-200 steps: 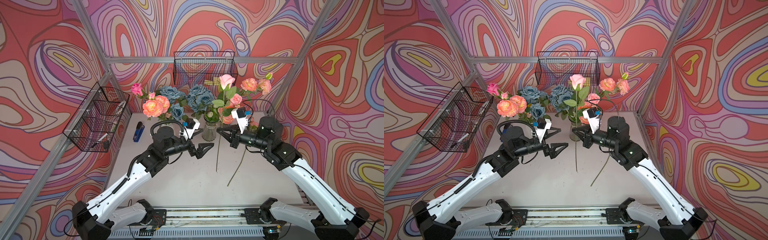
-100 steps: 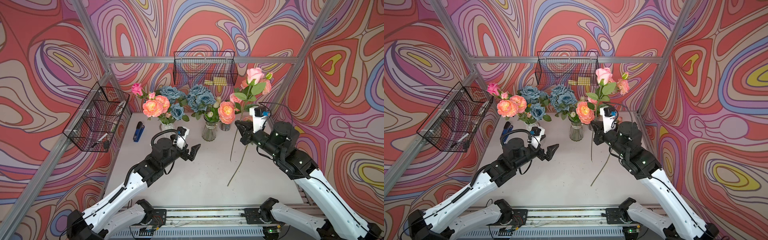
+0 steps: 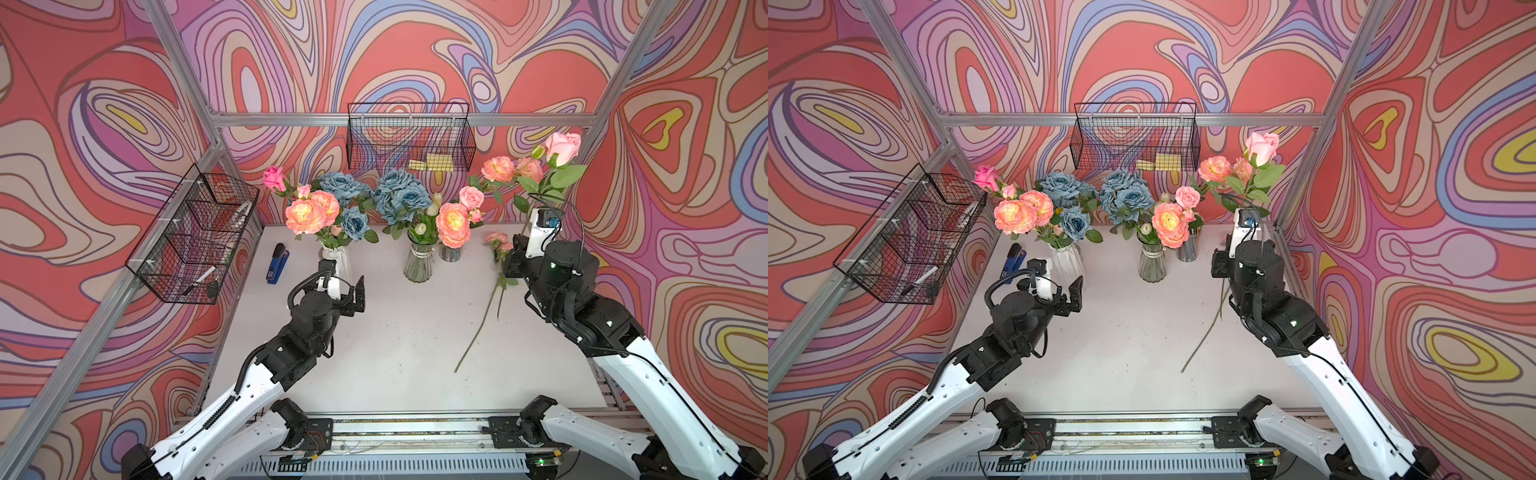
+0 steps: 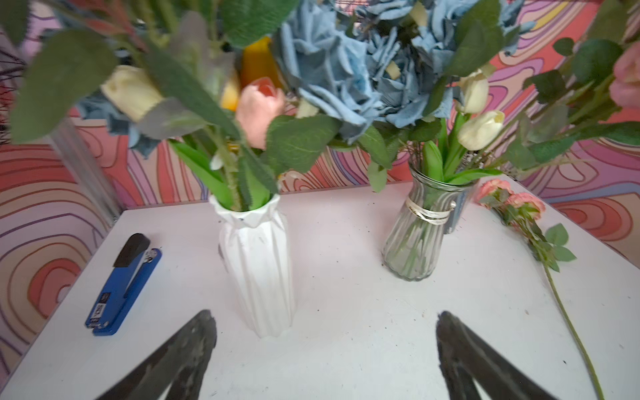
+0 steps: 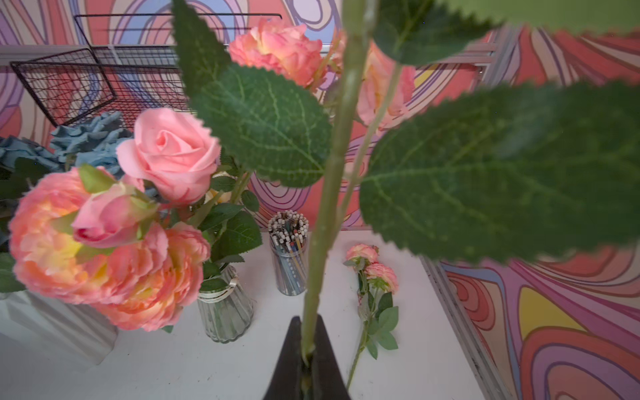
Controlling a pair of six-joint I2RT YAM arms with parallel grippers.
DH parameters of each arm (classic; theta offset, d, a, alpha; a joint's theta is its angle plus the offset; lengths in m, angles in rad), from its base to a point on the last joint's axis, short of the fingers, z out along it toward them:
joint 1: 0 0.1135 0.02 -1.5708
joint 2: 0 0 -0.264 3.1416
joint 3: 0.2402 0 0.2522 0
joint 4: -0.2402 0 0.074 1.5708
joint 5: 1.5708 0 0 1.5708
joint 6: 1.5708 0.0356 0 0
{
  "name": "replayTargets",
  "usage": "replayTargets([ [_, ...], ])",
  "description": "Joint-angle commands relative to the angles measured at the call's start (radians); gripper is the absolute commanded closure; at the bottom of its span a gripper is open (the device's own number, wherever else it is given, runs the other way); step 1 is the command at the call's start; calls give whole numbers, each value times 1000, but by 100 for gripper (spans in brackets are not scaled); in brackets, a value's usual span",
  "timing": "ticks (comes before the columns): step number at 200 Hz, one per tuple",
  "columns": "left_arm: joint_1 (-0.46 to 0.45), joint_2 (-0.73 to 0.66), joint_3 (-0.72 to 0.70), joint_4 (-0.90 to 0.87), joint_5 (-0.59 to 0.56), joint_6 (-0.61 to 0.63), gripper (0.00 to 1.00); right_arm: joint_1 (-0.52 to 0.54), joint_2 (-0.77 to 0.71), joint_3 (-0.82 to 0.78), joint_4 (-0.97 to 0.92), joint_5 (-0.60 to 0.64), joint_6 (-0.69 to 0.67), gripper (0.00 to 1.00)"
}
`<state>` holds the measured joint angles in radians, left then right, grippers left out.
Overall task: Pick out pink flowers from the vase
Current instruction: Place the flower at the center of the board.
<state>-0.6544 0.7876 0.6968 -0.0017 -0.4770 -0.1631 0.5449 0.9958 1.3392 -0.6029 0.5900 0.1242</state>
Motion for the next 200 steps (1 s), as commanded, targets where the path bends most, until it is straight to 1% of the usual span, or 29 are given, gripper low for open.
replayTargets([
  [1,28,-32,-17,29,-98,-26,0,-1,32,38,-81,88,36,100],
  [16,55,-45,-21,39,-102,-32,0,-24,50,47,-111,80,55,100],
  [31,87,-54,-26,65,-81,-40,0,-74,72,61,-146,21,73,100],
  [50,131,-49,-19,96,-31,-47,0,-154,83,63,-171,-69,108,100],
  [68,168,-33,-17,136,41,-31,0,-210,73,49,-169,-114,125,100],
  [85,201,-11,-48,238,129,2,0,-253,59,29,-155,-148,136,100],
  [117,259,20,-93,376,224,22,7,-331,42,1,-143,-223,164,100],
  [134,290,29,-119,429,234,23,4,-379,41,-12,-138,-273,177,100],
  [150,328,35,-147,481,259,4,3,-446,44,-24,-128,-354,197,100],
  [162,356,40,-172,556,301,-14,3,-505,52,-36,-118,-434,214,100],
  [166,365,43,-212,587,318,-20,3,-525,57,-39,-116,-459,220,100],
  [176,391,59,-243,662,365,-29,4,-568,72,-45,-112,-518,233,100],
  [183,403,81,-257,707,393,-21,5,-580,79,-50,-106,-530,243,100],
  [200,412,140,-283,826,420,-5,4,-591,95,-60,-88,-542,262,100],
])
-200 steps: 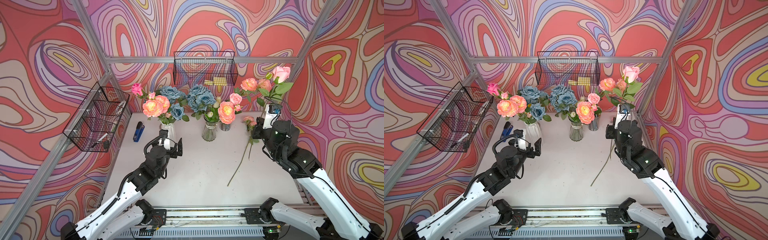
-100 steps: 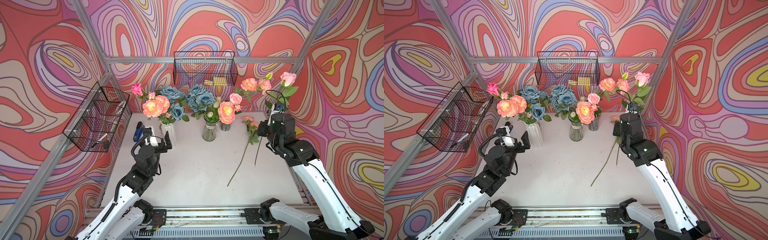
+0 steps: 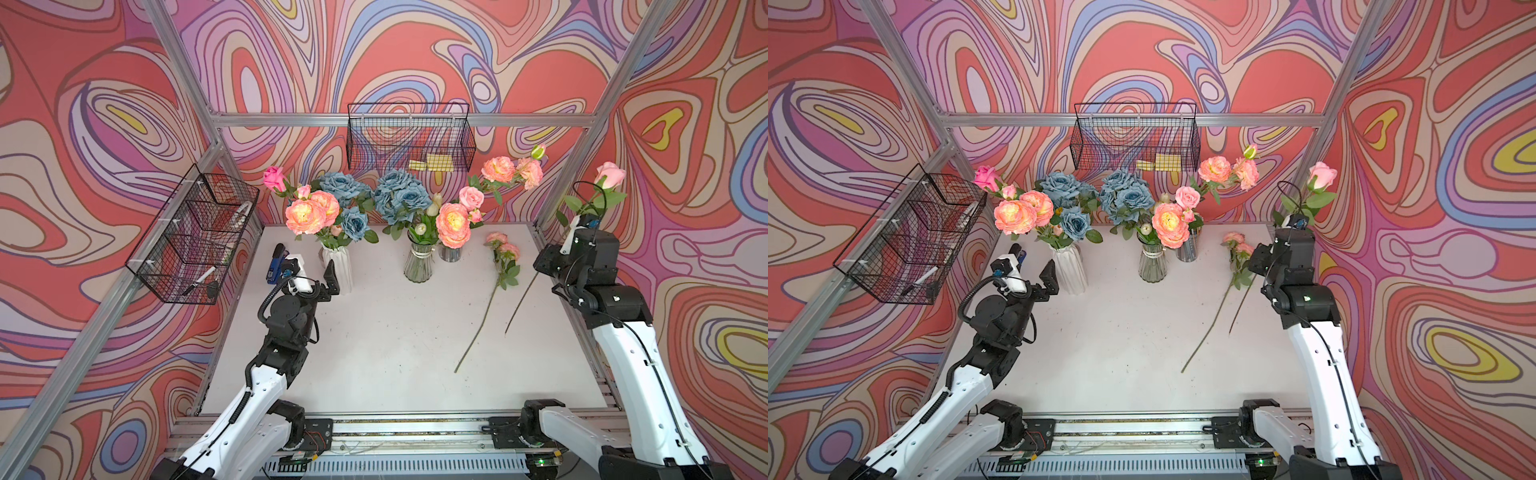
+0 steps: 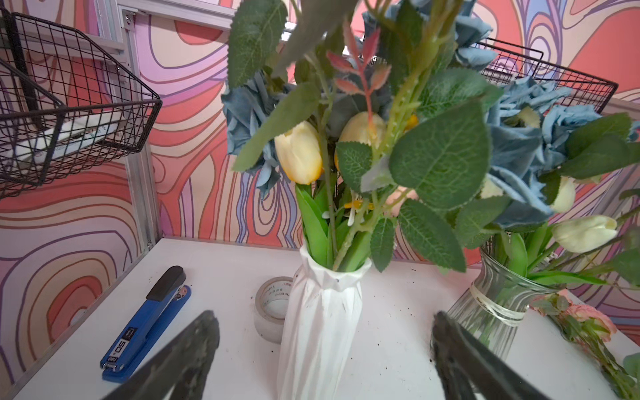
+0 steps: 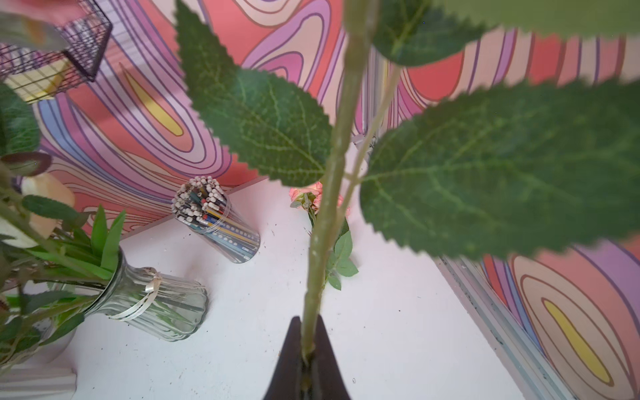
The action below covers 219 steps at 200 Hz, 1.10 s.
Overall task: Pick out pink flowers from the vase
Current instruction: Place the flower at the center of the board.
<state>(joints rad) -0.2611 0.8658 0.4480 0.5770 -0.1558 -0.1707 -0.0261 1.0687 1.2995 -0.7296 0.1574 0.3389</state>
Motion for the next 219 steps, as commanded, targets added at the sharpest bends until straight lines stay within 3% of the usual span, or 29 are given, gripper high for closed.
replayTargets([
  [1,19,65,-37,256,101,3,4,-21,23,-20,41,-112,48,100],
  [38,29,195,-41,443,132,-2,4,-76,77,-47,52,-127,76,100],
  [72,47,284,-25,535,138,-22,12,-147,111,-145,101,-205,134,100],
  [105,83,348,-13,616,178,-61,28,-196,161,-220,152,-290,191,100],
  [140,100,376,10,631,226,-85,48,-198,264,-212,164,-352,165,100],
  [173,101,393,36,629,301,-89,47,-192,353,-235,217,-455,157,100],
  [202,101,391,34,613,324,-100,37,-165,407,-276,277,-430,156,100],
  [219,101,388,35,592,319,-86,37,-132,440,-286,302,-402,143,100],
])
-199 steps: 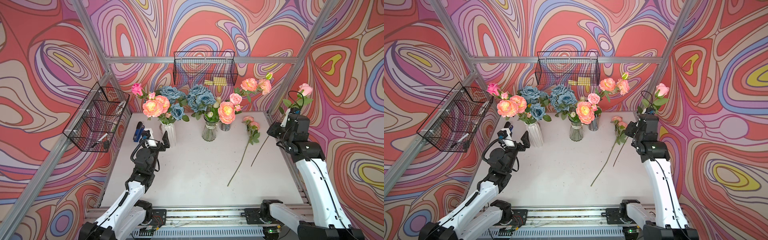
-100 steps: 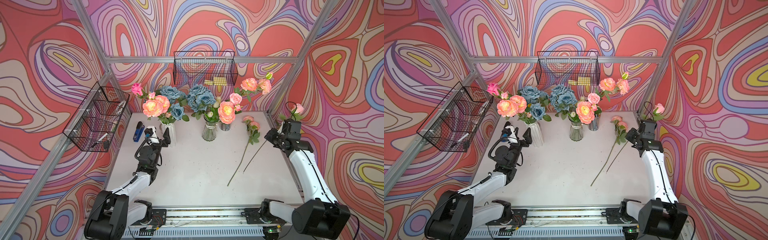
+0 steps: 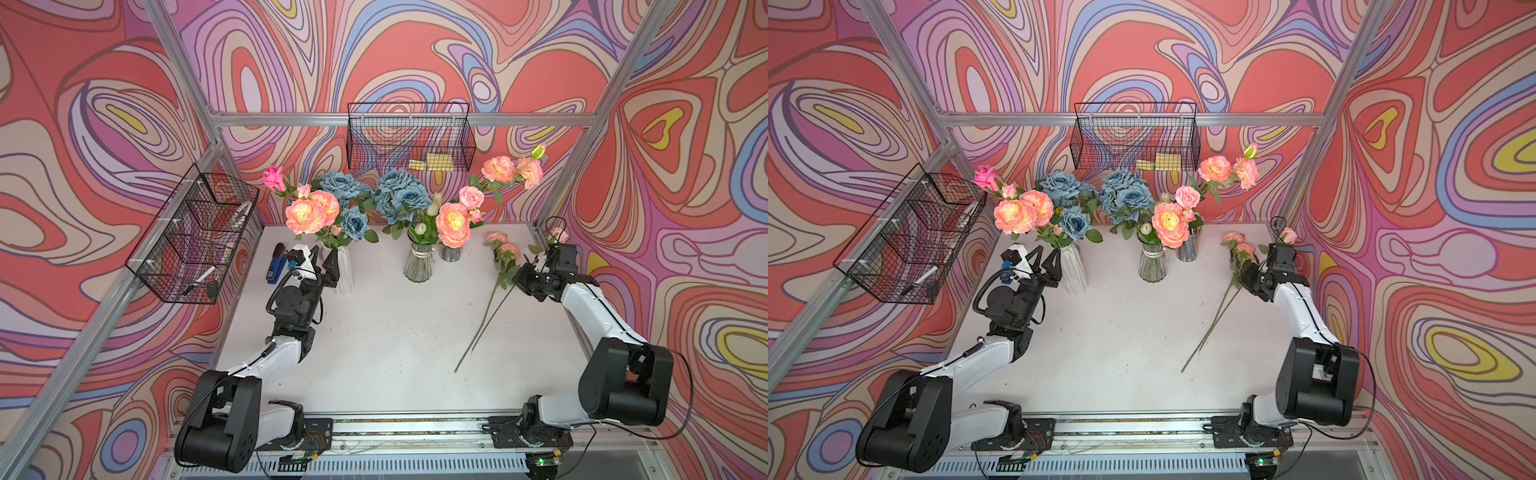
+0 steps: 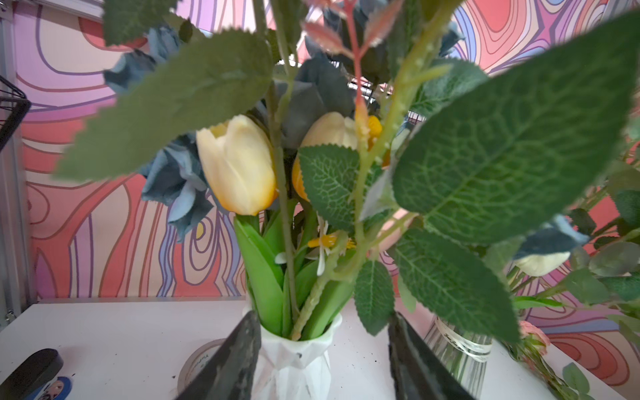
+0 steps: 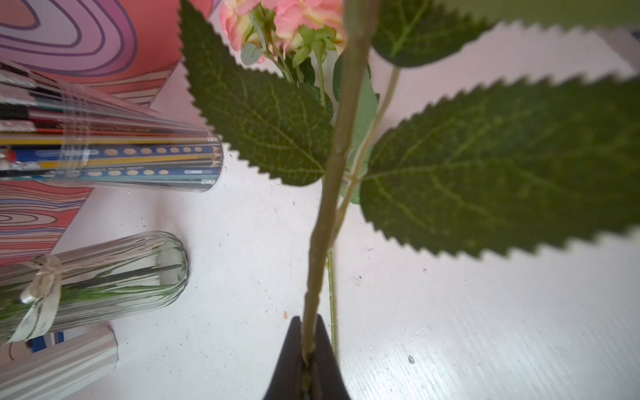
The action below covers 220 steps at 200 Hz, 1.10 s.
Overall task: Pick out pink flowers from the vase
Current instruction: Place the flower at the center of the board.
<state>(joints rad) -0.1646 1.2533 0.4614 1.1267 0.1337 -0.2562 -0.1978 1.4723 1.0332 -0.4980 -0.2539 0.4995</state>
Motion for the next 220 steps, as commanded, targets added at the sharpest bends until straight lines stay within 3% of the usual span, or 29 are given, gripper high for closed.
replayTargets([
  [1,4,1,22,41,29,1,37,41,39,-19,71,12,-19,100],
  [12,4,3,23,41,21,0,39,66,64,-16,75,42,-34,100],
  [36,5,15,40,21,21,7,61,92,114,-15,108,47,-35,100],
  [55,5,22,44,19,11,13,71,98,148,-14,132,45,-36,100],
  [153,5,69,142,-44,-20,57,67,102,244,5,156,24,-54,100],
  [186,4,78,149,-56,-19,53,69,102,270,20,145,26,-61,100],
  [220,5,81,153,-66,-18,45,76,108,293,34,139,11,-65,100],
])
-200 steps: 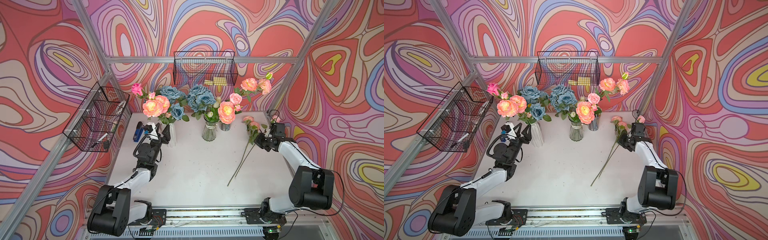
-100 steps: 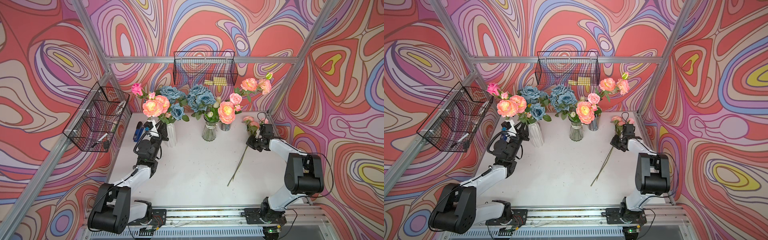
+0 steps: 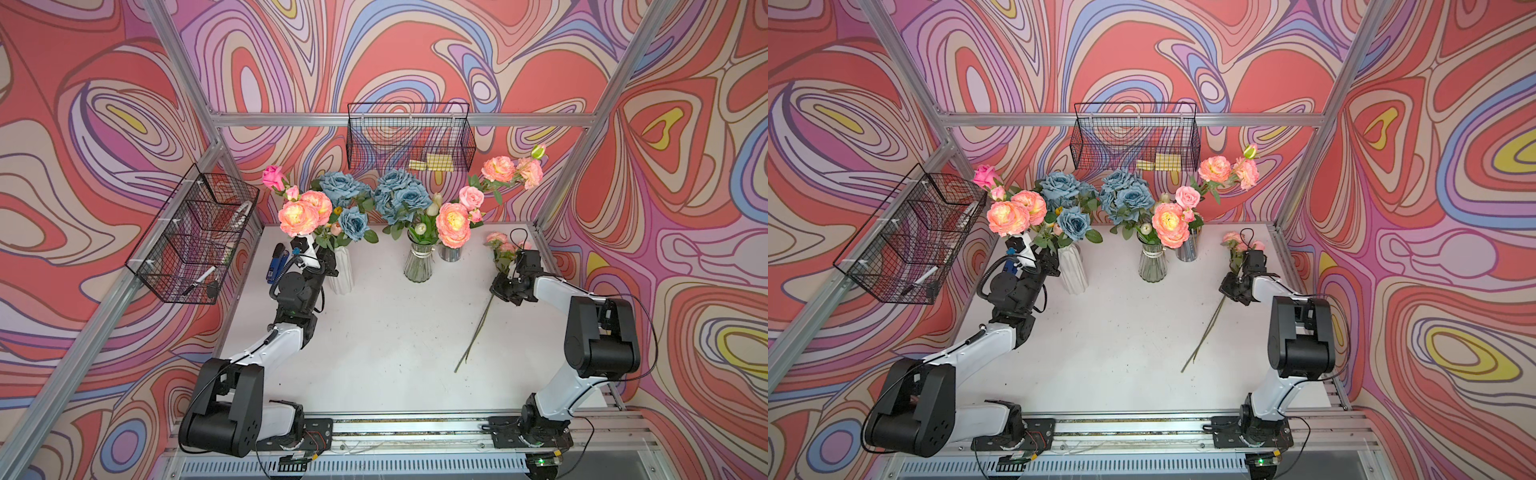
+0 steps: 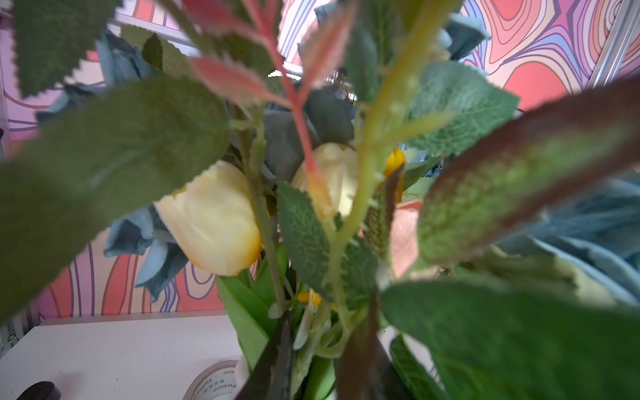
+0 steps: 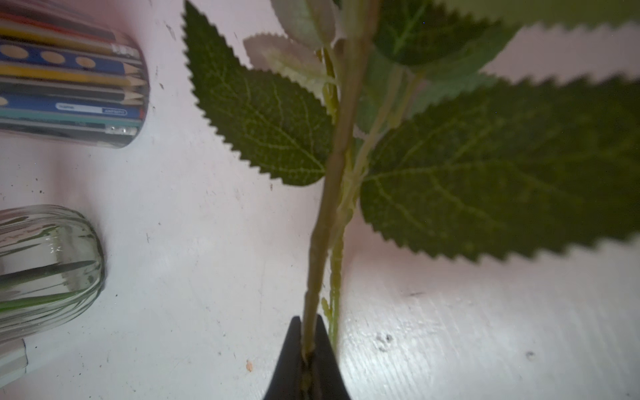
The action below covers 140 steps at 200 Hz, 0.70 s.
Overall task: Pick out pink flowers from the vase
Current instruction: Place the flower at the center of the board.
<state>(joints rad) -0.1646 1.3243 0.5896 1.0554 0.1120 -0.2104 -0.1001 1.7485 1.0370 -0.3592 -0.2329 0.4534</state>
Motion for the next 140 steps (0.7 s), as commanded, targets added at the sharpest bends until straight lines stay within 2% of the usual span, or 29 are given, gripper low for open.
replayTargets([
  [1,5,10,25,4,4,-1,77,11,17,30,0,-11,-20,100],
  [61,4,-12,36,-35,9,-6,93,16,95,67,-40,-26,-40,100],
  [140,4,-72,45,-85,21,-6,100,16,66,77,-80,7,-45,100],
])
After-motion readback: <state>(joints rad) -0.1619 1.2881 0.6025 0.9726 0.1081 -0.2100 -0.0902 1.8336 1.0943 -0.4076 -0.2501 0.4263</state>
